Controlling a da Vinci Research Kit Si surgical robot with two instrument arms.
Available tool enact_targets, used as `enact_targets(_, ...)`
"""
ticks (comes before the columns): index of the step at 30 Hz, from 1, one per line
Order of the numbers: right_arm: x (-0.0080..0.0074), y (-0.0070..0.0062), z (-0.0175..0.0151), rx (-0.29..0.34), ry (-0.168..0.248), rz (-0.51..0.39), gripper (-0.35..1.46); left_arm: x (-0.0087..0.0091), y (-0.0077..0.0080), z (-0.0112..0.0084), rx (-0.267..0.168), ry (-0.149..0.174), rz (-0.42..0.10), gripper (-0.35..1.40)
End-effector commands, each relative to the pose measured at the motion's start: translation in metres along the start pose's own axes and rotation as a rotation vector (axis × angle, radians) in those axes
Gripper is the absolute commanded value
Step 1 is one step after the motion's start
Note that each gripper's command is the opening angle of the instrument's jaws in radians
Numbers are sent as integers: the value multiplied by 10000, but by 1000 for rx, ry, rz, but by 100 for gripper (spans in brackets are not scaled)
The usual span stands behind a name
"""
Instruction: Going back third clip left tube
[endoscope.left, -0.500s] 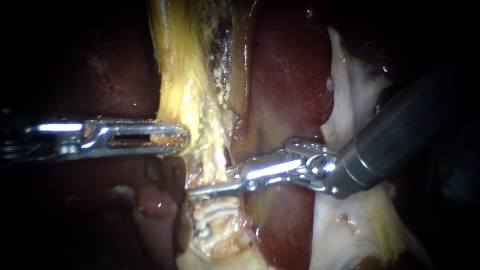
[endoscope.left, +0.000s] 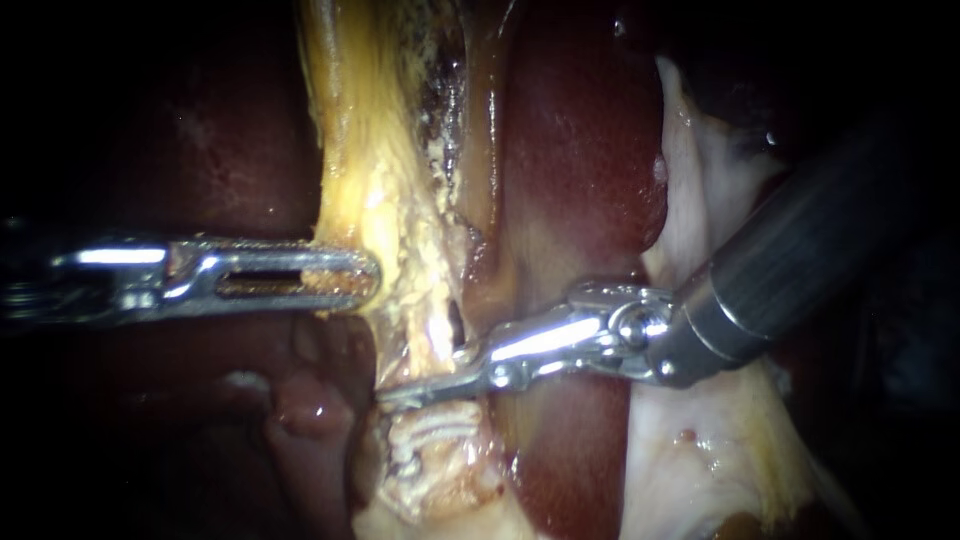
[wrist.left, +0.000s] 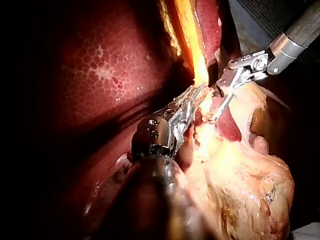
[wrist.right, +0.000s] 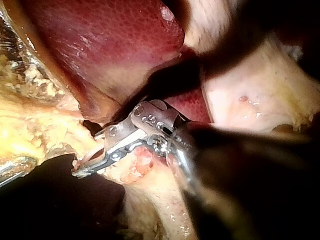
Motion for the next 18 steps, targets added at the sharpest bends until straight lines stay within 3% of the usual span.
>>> enact_targets(1, -1, 1, -2, -5, 6, -24, 57, 0, 0, 0, 0, 0, 0, -35)
enact_targets(4, -3, 2, -9, -39, 19, -125, 60, 0, 0, 0, 0, 0, 0, -35)
enact_targets(13, -7, 7, -37, -73, 24, -257, 60, 0, 0, 0, 0, 0, 0, -35)
enact_targets(18, -8, 6, -48, -60, 13, -309, 60, 0, 0, -1, 0, 0, 0, -35)
